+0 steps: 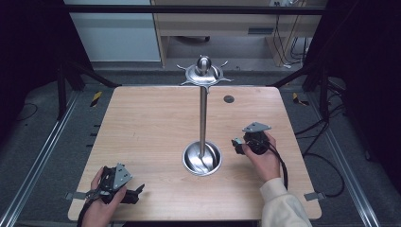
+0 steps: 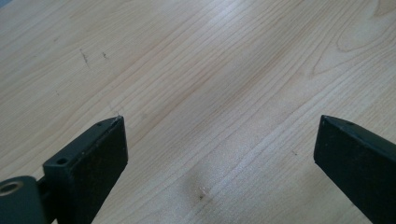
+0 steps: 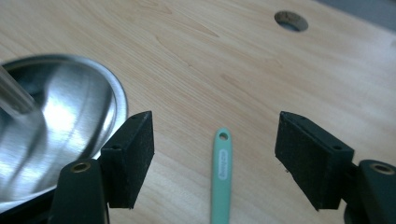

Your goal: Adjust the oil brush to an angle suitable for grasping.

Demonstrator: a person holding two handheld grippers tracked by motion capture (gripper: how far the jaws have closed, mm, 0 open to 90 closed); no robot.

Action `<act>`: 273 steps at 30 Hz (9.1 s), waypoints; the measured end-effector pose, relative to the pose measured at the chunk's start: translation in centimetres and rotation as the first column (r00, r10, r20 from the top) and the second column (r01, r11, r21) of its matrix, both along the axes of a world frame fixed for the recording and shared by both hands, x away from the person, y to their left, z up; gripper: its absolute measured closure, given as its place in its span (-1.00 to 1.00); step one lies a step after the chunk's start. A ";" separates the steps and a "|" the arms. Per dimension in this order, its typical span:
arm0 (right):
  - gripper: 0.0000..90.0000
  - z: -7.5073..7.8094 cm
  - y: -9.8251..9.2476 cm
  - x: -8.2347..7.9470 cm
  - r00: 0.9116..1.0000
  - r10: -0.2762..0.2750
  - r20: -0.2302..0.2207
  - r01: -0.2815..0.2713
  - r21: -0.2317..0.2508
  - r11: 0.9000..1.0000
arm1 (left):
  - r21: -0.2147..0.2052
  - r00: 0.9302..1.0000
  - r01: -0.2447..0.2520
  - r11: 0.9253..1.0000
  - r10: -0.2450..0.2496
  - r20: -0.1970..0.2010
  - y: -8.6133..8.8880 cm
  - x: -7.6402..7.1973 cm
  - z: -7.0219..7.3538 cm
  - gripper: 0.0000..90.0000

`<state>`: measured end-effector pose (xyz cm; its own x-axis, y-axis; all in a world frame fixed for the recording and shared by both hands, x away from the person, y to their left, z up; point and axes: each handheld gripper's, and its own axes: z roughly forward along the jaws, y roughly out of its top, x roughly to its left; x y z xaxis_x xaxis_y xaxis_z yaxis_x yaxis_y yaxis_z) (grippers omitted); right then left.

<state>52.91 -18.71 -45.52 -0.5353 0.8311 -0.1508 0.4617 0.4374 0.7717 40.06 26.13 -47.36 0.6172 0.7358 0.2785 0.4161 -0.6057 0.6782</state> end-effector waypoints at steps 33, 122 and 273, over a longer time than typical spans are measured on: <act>-0.17 -2.5 -0.9 2.0 0.982 -0.086 -0.170 0.060 -0.152 0.987 | -0.003 1.000 0.012 1.000 -0.012 -0.003 -0.2 0.0 0.0 -0.95; 0.83 0.4 -3.9 0.3 0.834 -0.229 -0.503 0.192 -0.124 0.973 | 0.012 0.999 0.035 0.999 -0.035 -0.019 -0.6 0.0 -0.2 -0.94; 0.83 19.2 -1.5 -11.0 0.949 0.187 0.253 -0.280 0.408 0.869 | -0.006 1.000 -0.012 1.000 0.012 0.020 -0.1 0.1 0.2 -0.94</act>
<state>41.96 -20.25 -26.33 -0.7194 0.6909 0.0716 0.2053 0.1130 0.9722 40.19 26.05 -47.12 0.6030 0.7446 0.2863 0.4095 -0.5969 0.6899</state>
